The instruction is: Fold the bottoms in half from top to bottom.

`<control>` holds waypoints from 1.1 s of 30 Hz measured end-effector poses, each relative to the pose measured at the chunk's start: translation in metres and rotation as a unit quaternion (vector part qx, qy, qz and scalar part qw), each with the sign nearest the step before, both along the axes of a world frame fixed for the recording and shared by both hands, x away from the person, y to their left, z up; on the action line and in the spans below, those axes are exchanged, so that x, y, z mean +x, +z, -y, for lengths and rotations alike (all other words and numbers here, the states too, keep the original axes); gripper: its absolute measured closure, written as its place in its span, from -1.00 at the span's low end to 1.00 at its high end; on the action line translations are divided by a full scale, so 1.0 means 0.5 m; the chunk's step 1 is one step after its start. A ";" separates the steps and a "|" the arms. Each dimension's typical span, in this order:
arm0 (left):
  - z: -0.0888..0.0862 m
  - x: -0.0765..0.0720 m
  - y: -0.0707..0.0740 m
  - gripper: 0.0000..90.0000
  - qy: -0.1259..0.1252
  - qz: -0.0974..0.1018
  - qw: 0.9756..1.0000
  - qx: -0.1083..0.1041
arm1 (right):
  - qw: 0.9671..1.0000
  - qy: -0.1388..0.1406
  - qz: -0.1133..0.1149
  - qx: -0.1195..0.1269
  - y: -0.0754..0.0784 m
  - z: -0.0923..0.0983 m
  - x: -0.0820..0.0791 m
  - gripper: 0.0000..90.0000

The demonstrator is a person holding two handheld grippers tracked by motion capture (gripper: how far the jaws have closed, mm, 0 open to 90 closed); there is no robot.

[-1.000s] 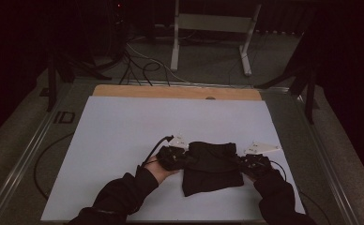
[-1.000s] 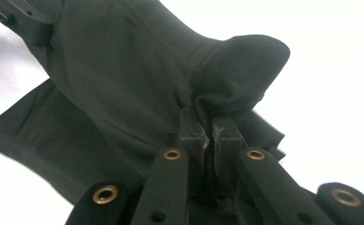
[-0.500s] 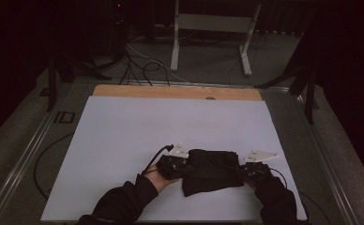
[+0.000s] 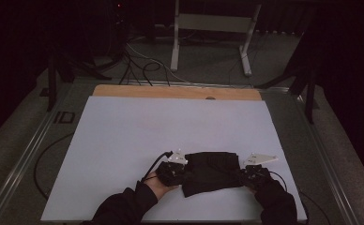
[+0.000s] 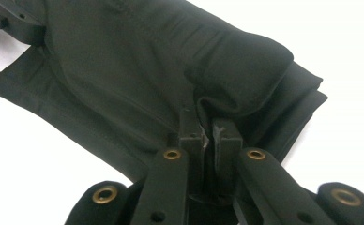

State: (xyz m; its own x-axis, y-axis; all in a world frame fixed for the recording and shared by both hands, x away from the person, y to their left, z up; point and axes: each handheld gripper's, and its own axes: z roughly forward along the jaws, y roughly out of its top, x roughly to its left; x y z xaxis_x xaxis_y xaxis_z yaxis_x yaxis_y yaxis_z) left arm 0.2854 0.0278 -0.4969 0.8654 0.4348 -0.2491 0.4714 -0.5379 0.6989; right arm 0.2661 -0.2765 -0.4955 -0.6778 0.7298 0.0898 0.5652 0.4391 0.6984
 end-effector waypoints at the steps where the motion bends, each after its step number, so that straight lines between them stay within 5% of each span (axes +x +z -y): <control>1: -0.002 0.001 -0.002 0.94 0.002 -0.001 1.000 0.001 | 1.000 0.000 -0.001 -0.006 -0.001 -0.001 -0.001 0.91; 6: -0.005 0.001 -0.007 0.94 0.002 0.002 1.000 0.009 | 1.000 0.008 -0.005 -0.016 -0.007 -0.006 -0.008 0.91; 15: -0.007 -0.005 -0.023 0.94 0.000 -0.021 1.000 0.008 | 0.999 0.019 -0.001 -0.028 -0.020 -0.003 -0.012 0.87; 26: -0.003 -0.003 -0.033 0.89 -0.001 -0.014 1.000 0.017 | 0.999 0.019 0.000 -0.036 -0.018 -0.008 -0.013 0.82; 33: -0.019 -0.011 -0.007 0.62 -0.011 -0.008 1.000 0.006 | 0.999 0.018 0.002 -0.038 -0.002 -0.004 -0.014 0.54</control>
State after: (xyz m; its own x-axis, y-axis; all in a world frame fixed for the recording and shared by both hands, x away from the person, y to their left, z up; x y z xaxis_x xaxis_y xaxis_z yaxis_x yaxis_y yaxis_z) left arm 0.2799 0.0371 -0.5004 0.8708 0.4183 -0.2584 0.4705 -0.5566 0.6847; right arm 0.2592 -0.2746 -0.4964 -0.7039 0.7095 0.0321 0.5451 0.5108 0.6648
